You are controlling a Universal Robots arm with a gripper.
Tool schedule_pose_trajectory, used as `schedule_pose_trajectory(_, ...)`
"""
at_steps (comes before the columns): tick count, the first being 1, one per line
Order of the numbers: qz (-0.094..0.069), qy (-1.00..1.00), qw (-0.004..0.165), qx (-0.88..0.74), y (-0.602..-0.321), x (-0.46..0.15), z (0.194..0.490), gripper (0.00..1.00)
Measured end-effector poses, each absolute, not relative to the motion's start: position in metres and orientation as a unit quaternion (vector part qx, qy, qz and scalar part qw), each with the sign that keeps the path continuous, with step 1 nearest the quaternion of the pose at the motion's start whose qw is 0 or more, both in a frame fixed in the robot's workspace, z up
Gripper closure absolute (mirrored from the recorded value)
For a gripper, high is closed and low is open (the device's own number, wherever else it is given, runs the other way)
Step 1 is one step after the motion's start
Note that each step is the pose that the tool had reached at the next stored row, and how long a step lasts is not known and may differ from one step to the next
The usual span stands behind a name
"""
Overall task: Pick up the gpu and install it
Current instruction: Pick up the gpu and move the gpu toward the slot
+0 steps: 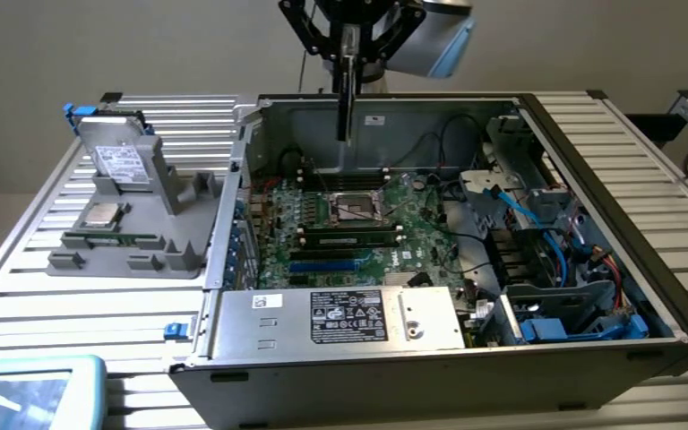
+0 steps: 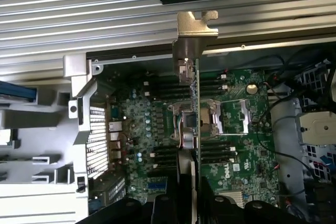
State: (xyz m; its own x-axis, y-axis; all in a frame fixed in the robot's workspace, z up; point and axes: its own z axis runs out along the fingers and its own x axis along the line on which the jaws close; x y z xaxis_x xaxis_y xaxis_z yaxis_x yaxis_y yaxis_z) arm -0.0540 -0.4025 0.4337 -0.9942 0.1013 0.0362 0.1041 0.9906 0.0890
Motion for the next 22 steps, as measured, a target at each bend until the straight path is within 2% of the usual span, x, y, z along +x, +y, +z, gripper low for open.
schedule_pose_trajectory(11,-0.046,-0.997,0.017,-0.051,-0.403,-0.050,0.434,0.73)
schedule_pose_trajectory(17,-0.047,-0.997,0.034,-0.051,-0.403,-0.038,0.434,0.73)
schedule_pose_trajectory(22,-0.048,-0.997,0.038,-0.051,-0.403,-0.024,0.433,0.73)
